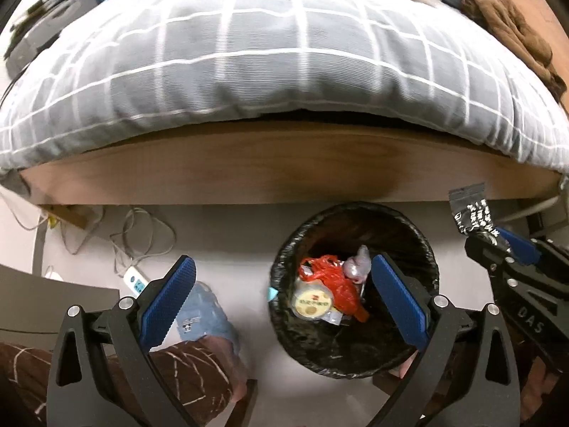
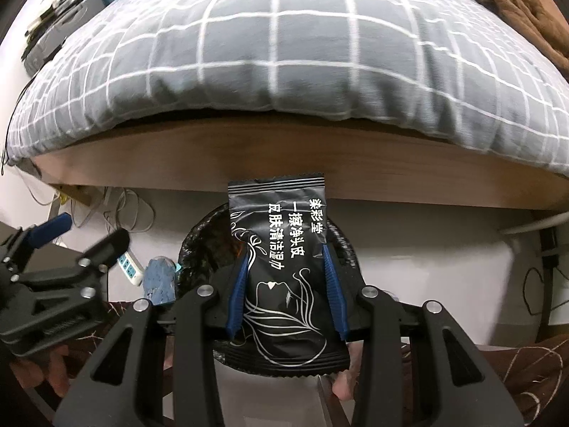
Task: Collect trash
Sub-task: 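Open the right tool over the bin, dropping the black packet, then move both open tools back over the bed toward the white and bubble-wrap bags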
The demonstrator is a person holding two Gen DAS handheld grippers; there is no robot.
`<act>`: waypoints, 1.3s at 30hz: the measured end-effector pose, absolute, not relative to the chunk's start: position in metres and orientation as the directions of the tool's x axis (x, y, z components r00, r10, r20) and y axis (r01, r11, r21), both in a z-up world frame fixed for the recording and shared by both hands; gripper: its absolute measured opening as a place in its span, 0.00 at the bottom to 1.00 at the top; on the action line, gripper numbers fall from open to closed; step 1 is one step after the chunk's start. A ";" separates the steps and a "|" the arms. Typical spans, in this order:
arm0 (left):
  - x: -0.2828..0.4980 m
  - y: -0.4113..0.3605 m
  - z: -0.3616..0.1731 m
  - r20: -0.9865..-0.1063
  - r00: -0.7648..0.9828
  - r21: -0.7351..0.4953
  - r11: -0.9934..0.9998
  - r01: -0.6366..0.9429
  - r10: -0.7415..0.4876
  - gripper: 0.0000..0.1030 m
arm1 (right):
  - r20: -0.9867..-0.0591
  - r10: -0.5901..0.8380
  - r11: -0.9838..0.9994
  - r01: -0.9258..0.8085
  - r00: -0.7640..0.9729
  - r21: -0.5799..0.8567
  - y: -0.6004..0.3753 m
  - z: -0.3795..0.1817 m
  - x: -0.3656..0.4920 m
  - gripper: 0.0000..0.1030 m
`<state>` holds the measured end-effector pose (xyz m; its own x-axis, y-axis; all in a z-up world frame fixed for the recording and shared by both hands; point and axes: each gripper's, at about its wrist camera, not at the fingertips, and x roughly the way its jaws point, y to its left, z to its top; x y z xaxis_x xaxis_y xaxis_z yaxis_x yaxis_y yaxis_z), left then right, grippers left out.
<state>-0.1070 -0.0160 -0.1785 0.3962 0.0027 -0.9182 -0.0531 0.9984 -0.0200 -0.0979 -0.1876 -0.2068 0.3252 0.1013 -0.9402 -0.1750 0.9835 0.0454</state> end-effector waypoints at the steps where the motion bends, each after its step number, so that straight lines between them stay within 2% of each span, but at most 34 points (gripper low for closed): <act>1: -0.107 -0.013 -0.178 -0.918 0.396 -0.019 0.998 -0.058 0.005 0.95 | -0.942 0.103 0.982 -0.182 0.321 0.045 -0.187 -0.207 -0.095 0.37; 5: -0.109 0.000 -0.177 -0.918 0.396 -0.026 0.996 -0.080 0.008 0.95 | -0.943 0.100 0.979 -0.198 0.316 0.038 -0.178 -0.207 -0.096 0.38; 11: -0.109 0.003 -0.173 -0.913 0.408 -0.027 0.996 -0.089 0.011 0.95 | -0.938 0.096 0.977 -0.210 0.334 0.025 -0.177 -0.201 -0.094 0.47; 14: -0.108 0.001 -0.167 -0.906 0.423 -0.029 0.996 -0.080 0.008 0.95 | -0.931 0.086 0.980 -0.201 0.354 0.014 -0.179 -0.197 -0.095 0.54; 19: -0.106 -0.003 -0.156 -0.892 0.452 -0.032 0.997 -0.072 0.004 0.95 | -0.908 0.079 0.983 -0.182 0.412 0.003 -0.189 -0.177 -0.093 0.72; 25: -0.104 -0.006 -0.139 -0.867 0.499 -0.041 0.996 -0.074 0.001 0.95 | -0.864 0.061 0.989 -0.145 0.500 -0.014 -0.202 -0.149 -0.091 0.88; 30: -0.103 -0.010 -0.122 -0.846 0.533 -0.045 0.997 -0.060 -0.006 0.95 | -0.833 0.044 0.993 -0.119 0.552 -0.026 -0.202 -0.132 -0.088 0.93; 39: -0.098 -0.019 -0.094 -0.816 0.578 -0.050 0.998 -0.035 -0.020 0.95 | -0.769 0.019 0.997 -0.073 0.639 -0.035 -0.221 -0.099 -0.080 0.93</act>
